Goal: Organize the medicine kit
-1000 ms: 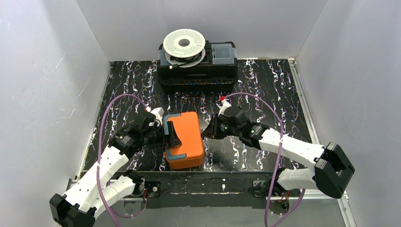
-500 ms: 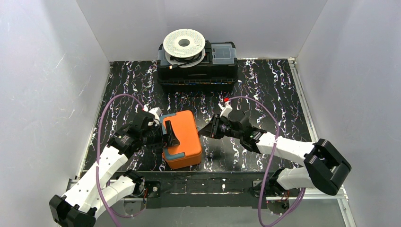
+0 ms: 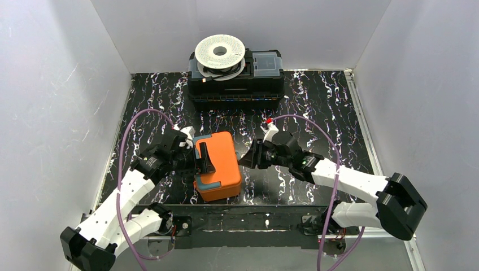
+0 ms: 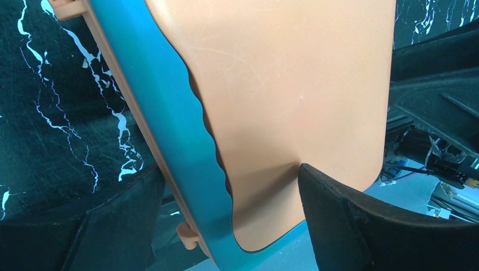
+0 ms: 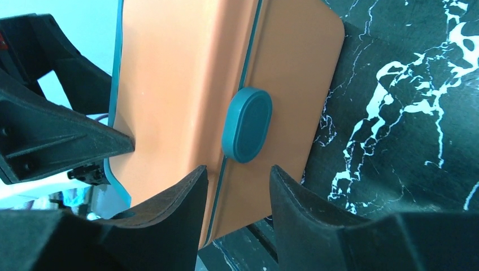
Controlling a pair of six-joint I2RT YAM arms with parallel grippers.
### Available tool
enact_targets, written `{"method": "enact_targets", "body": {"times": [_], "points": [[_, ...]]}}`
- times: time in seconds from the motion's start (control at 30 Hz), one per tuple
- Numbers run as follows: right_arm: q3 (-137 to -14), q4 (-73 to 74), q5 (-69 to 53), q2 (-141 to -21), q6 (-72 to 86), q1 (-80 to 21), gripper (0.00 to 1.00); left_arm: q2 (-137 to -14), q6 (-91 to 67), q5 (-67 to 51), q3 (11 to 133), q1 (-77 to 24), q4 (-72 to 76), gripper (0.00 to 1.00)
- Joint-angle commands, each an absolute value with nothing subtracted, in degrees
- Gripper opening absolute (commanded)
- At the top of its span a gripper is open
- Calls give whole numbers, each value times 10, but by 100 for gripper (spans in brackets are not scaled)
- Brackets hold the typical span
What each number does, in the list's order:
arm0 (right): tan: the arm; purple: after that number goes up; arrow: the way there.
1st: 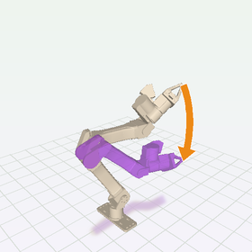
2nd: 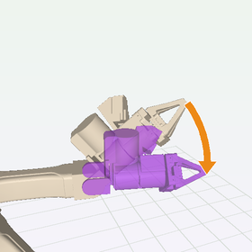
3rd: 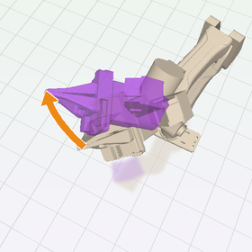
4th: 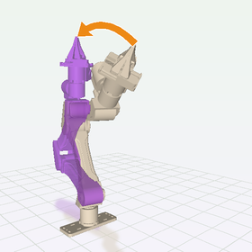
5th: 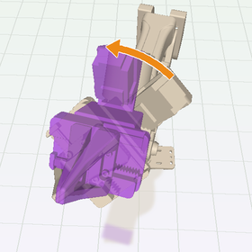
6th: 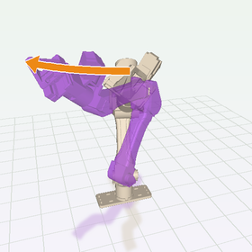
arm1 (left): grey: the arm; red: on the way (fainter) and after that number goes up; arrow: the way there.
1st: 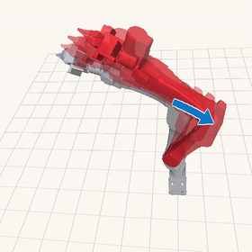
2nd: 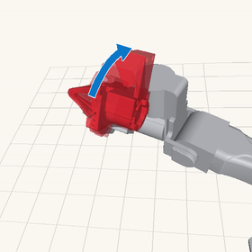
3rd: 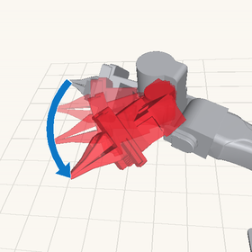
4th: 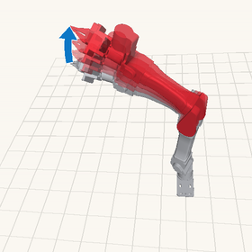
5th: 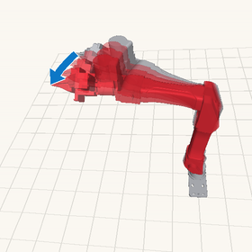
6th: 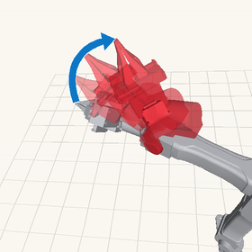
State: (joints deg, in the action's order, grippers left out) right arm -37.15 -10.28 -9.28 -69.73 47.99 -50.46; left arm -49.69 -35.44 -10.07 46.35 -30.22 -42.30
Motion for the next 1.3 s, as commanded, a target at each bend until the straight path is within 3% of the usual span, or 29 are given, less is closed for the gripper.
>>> {"method": "enact_targets", "body": {"times": [0.0, 0.23, 0.4, 0.6, 0.97, 1.27], "points": [[-429, -50, -109, -662, 442, -535, 54, -531, -308, -68, 476, -319, -451, 82], [-459, 56, -19, -603, 388, -533, 67, -529, -296, 9, 515, -319, -507, 87], [-466, 114, 52, -556, 354, -532, 84, -507, -285, 73, 548, -319, -547, 92], [-464, 152, 110, -519, 331, -529, 90, -474, -276, 114, 563, -319, -563, 94], [-453, 76, 28, -559, 387, -506, 83, -472, -289, 43, 528, -319, -485, 97], [-413, -58, -108, -627, 470, -460, 58, -509, -307, -25, 498, -319, -414, 96]]}}
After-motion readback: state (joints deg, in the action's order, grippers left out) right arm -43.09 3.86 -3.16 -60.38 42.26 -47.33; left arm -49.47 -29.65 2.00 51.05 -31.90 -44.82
